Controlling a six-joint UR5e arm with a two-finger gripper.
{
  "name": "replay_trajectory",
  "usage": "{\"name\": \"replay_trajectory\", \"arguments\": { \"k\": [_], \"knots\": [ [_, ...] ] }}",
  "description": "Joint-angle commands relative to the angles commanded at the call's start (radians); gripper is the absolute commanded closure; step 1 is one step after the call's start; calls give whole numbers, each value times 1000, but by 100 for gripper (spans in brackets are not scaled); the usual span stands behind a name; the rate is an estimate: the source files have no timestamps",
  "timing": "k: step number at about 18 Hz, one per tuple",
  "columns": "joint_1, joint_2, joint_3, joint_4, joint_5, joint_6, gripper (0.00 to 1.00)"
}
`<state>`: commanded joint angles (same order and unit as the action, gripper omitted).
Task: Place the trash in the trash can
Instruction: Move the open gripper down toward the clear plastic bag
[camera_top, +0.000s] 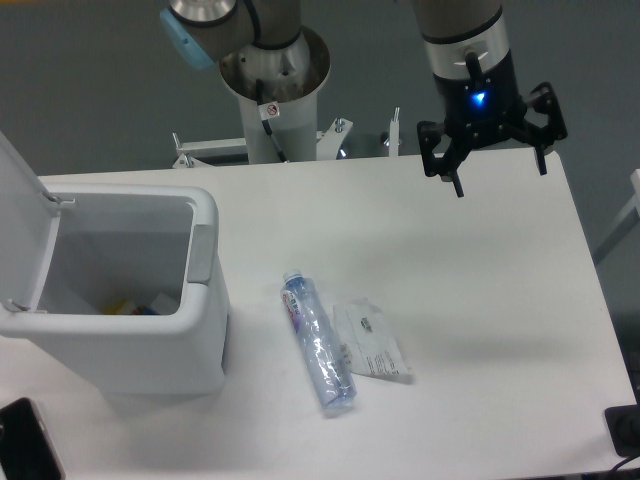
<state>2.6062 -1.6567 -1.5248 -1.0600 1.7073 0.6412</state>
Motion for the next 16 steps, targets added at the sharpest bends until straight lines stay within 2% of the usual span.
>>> {"name": "replay_trajectory", "arguments": {
  "k": [4, 8, 9, 11, 12, 13, 14, 16],
  "knots": [
    [-8, 0, -2, 3, 0, -20, 0],
    [-14, -17, -34, 9, -26, -78, 0],
    [-14, -23, -49, 30, -40, -100, 0],
    [-17, -41, -107, 112, -51, -129, 0],
    [-23, -54, -116, 112, -61, -161, 0],
    [-29, -60, -121, 113, -104, -198, 0],
    [-22, -87, -133, 112, -224, -263, 0],
    [3, -127, -140, 112, -338, -278, 0]
  ]
}}
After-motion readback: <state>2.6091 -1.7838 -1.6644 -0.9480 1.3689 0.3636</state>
